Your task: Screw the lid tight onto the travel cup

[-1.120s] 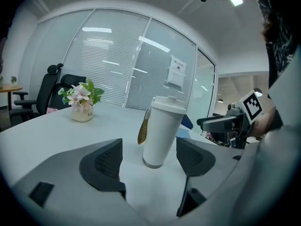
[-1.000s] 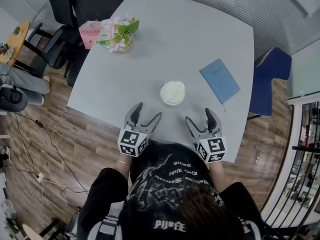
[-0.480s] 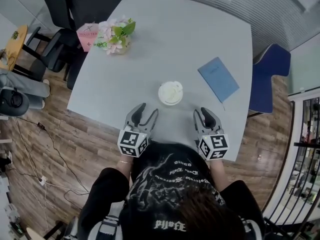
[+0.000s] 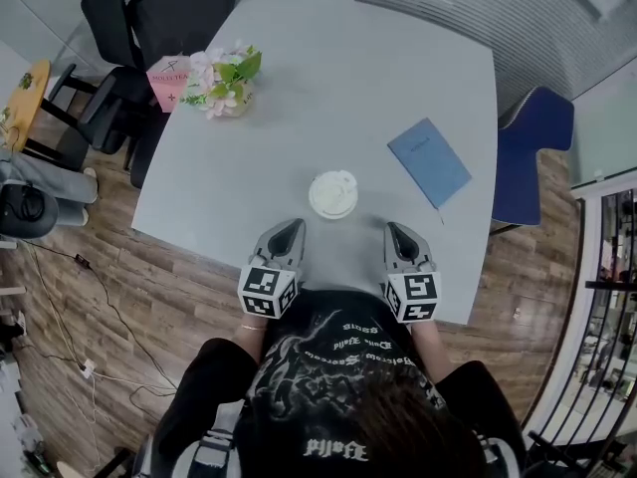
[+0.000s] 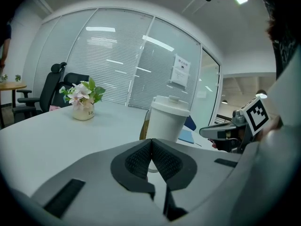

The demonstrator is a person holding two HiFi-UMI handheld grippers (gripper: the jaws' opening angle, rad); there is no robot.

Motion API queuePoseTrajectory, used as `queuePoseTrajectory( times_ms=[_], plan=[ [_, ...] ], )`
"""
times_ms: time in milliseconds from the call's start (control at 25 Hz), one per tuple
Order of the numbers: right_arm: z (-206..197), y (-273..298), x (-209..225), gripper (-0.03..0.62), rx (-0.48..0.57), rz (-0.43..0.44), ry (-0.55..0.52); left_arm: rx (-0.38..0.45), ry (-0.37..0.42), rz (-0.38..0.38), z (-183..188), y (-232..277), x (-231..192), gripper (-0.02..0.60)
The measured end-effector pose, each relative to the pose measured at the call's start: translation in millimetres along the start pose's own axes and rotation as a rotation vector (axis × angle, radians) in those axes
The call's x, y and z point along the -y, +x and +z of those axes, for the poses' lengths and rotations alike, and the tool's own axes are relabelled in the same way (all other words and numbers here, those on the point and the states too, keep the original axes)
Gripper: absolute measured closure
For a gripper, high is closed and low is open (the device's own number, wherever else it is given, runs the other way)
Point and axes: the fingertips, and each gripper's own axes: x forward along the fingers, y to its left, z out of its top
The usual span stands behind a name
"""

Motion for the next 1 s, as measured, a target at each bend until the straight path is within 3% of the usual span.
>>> queuePoseTrajectory(
  times_ms=[360, 800, 1000],
  plan=[
    [-3.7, 4.1, -3.8, 0.589, -0.039, 0.032, -0.054, 0.011, -0.028, 0.015, 2.9, 3.2, -4.4, 0.561],
    [-1.6, 5.1, -4.8, 0.589, -0.013, 0.02, -0.055, 0.003, 0.015, 0.009, 3.6, 1.7, -1.9, 0.56],
    [-9.4, -1.9, -1.2, 0.589, -0.047, 0.026, -0.079, 0.007, -0.024, 0.018, -6.7, 0.9, 7.5, 0.56]
  ],
)
